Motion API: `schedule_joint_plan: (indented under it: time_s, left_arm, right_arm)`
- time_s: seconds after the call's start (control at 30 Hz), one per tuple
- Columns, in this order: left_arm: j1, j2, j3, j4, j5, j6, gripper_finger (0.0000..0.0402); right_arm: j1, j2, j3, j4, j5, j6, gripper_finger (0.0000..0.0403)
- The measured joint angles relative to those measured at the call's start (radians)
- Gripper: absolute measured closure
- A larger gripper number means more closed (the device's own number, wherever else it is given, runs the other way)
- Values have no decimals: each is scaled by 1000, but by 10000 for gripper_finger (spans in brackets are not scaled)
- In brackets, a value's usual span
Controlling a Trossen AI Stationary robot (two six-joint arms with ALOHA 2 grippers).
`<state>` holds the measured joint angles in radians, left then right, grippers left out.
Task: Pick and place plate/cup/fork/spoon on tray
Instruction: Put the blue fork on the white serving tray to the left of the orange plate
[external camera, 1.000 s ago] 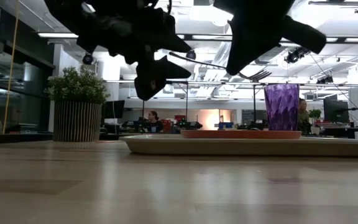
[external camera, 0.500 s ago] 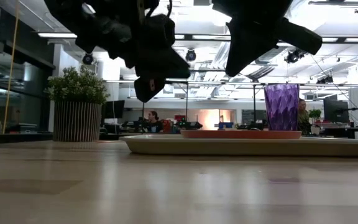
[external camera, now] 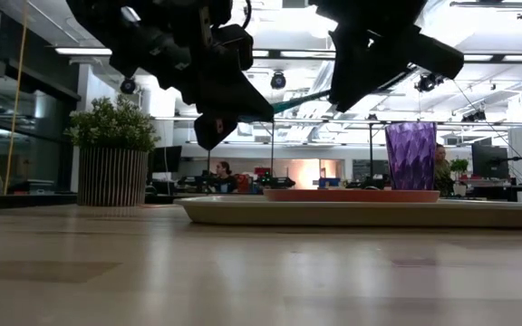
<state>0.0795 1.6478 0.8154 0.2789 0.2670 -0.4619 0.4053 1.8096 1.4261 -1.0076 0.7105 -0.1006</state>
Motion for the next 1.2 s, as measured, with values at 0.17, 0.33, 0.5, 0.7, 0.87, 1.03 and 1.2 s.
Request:
schedule_joint_plan:
  time_s: [0.17,0.33,0.5,0.7,0.87,1.03,1.2]
  left_arm:
    - [5,-8,0,-26,-7,18,401]
    - [18,-51,2,-104,-79,38,401]
    - [30,-119,-1,-240,-210,66,401]
    - [45,-226,-107,-176,-339,63,401]
    - [98,-303,-330,263,-330,-88,401]
    - [95,-249,-510,615,-474,-344,401]
    - [-62,-130,-503,702,-617,-498,401]
  right_arm:
    - [8,-18,0,-52,64,51,232]
    - [41,-103,0,-84,186,107,178]
    - [108,-255,0,-108,232,265,168]
    - [212,-412,0,-217,236,580,167]
    - [321,-451,0,-291,357,723,167]
    - [367,-447,-1,-368,455,869,167]
    - [355,-447,-1,-438,475,993,167]
